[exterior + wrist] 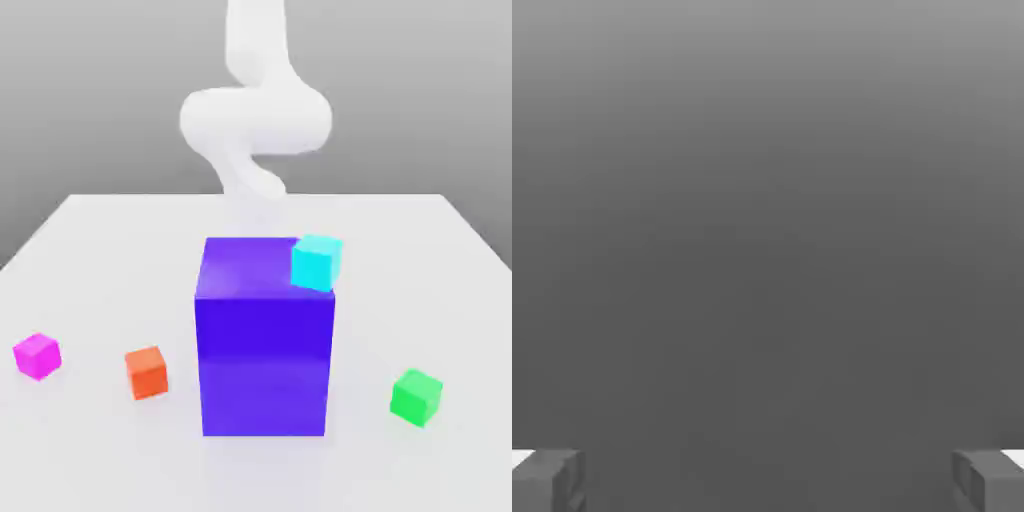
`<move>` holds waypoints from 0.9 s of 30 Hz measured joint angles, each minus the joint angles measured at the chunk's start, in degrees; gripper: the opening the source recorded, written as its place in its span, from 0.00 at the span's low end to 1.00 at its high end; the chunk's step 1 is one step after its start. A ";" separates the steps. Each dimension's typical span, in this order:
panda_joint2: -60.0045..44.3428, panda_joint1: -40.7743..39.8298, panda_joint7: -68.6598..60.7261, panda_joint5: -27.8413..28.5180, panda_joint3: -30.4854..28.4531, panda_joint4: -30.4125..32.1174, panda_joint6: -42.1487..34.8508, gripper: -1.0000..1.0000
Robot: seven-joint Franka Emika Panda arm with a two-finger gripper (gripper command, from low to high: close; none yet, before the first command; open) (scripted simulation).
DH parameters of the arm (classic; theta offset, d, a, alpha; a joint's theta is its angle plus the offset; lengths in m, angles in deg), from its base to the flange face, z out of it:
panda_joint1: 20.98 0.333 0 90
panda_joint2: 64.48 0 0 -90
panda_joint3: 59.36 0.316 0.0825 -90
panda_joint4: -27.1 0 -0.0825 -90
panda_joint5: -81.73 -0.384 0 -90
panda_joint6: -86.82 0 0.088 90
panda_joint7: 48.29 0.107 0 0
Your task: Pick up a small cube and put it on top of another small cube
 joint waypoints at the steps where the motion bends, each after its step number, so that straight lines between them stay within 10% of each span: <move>1: -2.22 0.25 -1.53 -0.80 -2.12 0.76 1.01 0.50; 16: -33.60 -1.24 -26.01 -15.95 -27.52 11.29 15.00 0.50; 27: -53.18 -13.87 -38.78 -21.59 -32.31 17.70 26.12 0.50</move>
